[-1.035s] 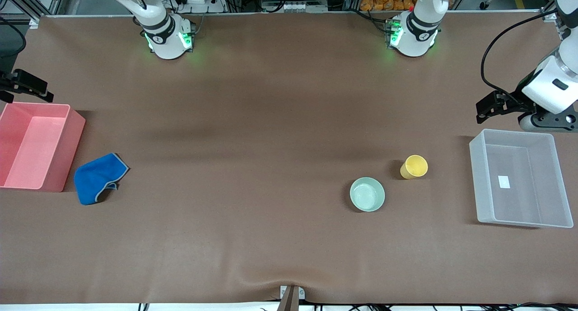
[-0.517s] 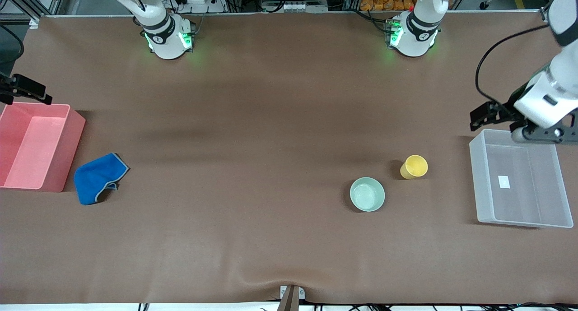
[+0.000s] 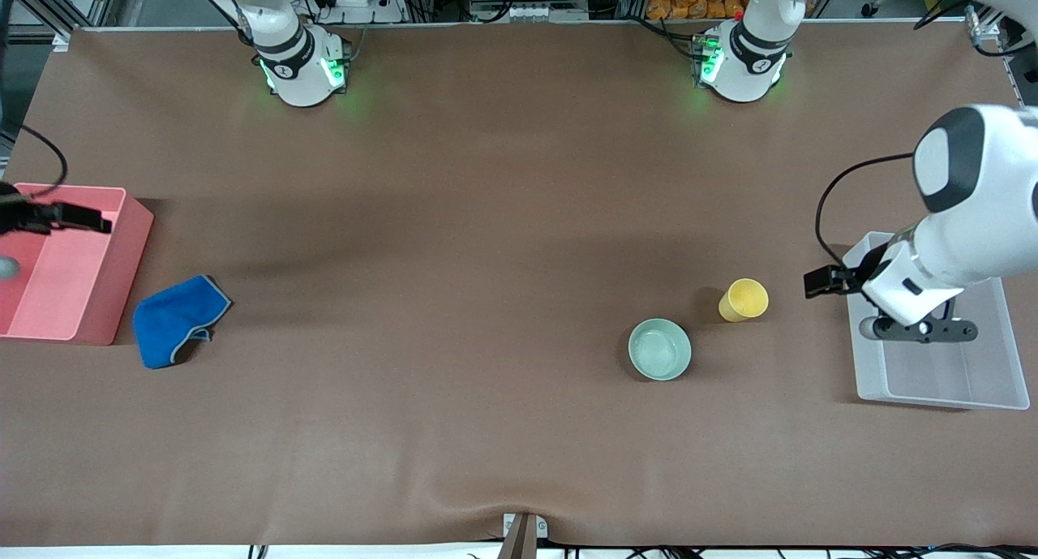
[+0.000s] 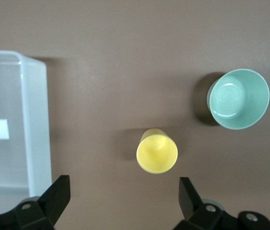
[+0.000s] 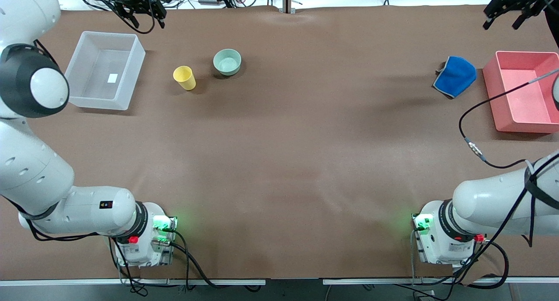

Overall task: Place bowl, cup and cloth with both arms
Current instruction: 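Grasp the green bowl rim with the left gripper while the right gripper grasps the cloth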

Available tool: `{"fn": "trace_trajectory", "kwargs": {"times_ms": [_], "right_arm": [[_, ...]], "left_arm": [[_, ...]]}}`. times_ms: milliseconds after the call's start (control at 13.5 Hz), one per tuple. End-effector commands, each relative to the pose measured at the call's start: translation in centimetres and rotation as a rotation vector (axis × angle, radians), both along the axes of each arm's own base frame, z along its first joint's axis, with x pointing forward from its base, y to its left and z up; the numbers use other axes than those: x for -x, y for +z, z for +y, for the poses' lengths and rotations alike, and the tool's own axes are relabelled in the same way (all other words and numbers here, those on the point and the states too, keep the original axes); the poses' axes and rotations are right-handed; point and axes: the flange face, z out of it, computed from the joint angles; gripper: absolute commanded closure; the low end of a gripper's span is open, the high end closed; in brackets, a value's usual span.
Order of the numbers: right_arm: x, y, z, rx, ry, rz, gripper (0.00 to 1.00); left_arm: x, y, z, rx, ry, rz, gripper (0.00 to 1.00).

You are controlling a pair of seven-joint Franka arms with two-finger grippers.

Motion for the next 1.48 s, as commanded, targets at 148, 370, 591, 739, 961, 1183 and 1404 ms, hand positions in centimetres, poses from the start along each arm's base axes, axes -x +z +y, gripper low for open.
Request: {"fn": "trace_trajectory", "kwargs": {"times_ms": [148,370,591,739,961,1183,1404], "right_arm": [[-4.1,-7.8,-0.7,0.040,0.136,-0.005,0.00],[-5.2,-11.5,-2.2,0.081,0.191,-0.017,0.00],[-5.2,-15.8,-5.2,0.066,0.197,-0.016,0.00],[-5.3,-17.7,-6.5,0.056,0.237,-0.028,0.00],[-5.7,-20.6,-7.5,0.043,0.323,-0.056,0.00],[-5.6,-22.5,-7.5,0.028,0.323,-0.041,0.00],[-5.4,-24.3,-7.8,-0.014,0.278,-0.055,0.00]], "left_arm": [[-2.2,-4.3,-5.1,0.060,-0.053,-0.068,0.00],[-2.7,-8.2,-8.5,0.069,-0.069,-0.068,0.00],[-3.3,-11.7,-10.5,0.084,-0.085,-0.098,0.00],[-3.3,-14.2,-12.4,0.095,-0.077,-0.109,0.00],[-3.5,-17.7,-13.9,0.110,-0.048,-0.138,0.00],[-3.8,-20.2,-14.2,0.119,-0.039,-0.151,0.00],[-3.8,-20.8,-14.2,0.120,-0.011,-0.155,0.27]]}}
